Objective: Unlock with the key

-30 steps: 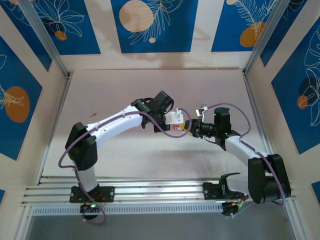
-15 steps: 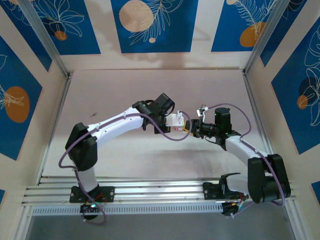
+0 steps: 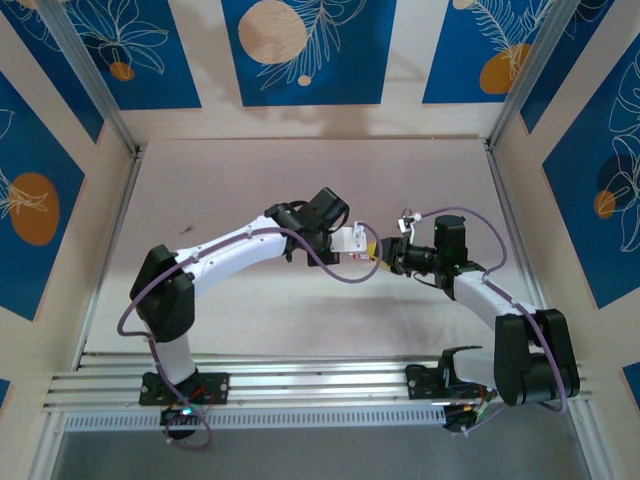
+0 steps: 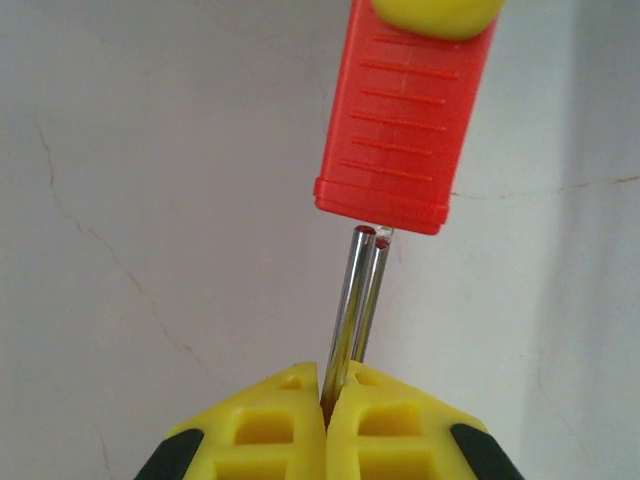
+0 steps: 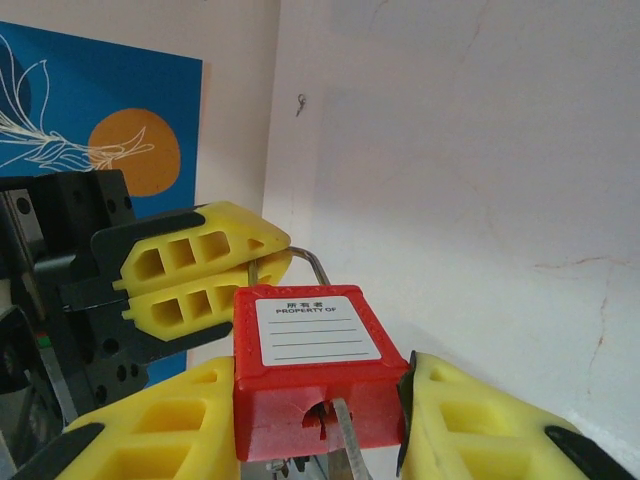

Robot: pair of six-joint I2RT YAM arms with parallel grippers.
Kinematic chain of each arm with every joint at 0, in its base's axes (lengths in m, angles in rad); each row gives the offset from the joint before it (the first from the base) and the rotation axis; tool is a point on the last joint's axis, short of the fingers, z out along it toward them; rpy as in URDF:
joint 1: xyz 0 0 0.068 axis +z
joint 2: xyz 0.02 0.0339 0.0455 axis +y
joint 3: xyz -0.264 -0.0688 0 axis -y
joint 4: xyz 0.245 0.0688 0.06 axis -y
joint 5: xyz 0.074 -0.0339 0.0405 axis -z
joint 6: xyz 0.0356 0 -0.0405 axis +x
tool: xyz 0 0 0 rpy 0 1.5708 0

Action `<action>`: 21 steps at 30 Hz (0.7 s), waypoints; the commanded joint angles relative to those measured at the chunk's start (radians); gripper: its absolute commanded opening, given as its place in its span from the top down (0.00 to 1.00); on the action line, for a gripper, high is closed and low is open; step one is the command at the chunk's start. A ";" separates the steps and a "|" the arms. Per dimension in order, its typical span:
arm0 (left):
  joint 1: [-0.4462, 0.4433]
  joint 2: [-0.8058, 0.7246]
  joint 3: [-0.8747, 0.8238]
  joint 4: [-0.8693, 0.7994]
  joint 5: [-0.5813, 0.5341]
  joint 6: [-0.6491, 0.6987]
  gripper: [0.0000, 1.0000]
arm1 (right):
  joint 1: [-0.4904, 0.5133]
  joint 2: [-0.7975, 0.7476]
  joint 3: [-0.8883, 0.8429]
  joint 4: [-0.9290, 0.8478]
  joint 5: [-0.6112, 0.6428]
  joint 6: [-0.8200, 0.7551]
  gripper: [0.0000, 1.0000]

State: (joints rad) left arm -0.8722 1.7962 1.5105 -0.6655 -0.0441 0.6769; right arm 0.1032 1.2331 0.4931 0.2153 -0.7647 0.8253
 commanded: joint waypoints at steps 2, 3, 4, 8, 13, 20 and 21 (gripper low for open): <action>0.032 -0.039 -0.018 -0.022 -0.071 0.000 1.00 | -0.023 -0.014 0.008 -0.036 -0.044 -0.027 0.83; 0.035 -0.043 -0.019 -0.020 -0.067 -0.003 1.00 | -0.024 -0.014 0.009 -0.039 -0.044 -0.031 0.83; 0.038 -0.044 -0.021 -0.019 -0.062 -0.005 1.00 | -0.023 -0.012 0.011 -0.040 -0.043 -0.031 0.83; 0.040 -0.045 -0.022 -0.020 -0.072 -0.005 1.00 | -0.025 -0.009 0.011 -0.037 -0.043 -0.029 0.83; 0.040 -0.046 -0.020 -0.027 -0.074 -0.019 0.94 | -0.025 -0.005 0.008 -0.015 -0.051 -0.016 0.83; 0.054 -0.062 -0.025 -0.048 -0.103 -0.042 0.49 | -0.016 0.012 0.011 -0.017 -0.045 -0.020 0.84; 0.057 -0.069 -0.029 -0.046 -0.103 -0.046 0.47 | -0.016 0.011 0.011 -0.016 -0.045 -0.019 0.84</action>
State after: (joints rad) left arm -0.8249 1.7775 1.4975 -0.6781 -0.1188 0.6449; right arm 0.0891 1.2381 0.4931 0.2115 -0.7826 0.8127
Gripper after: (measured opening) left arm 0.516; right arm 0.350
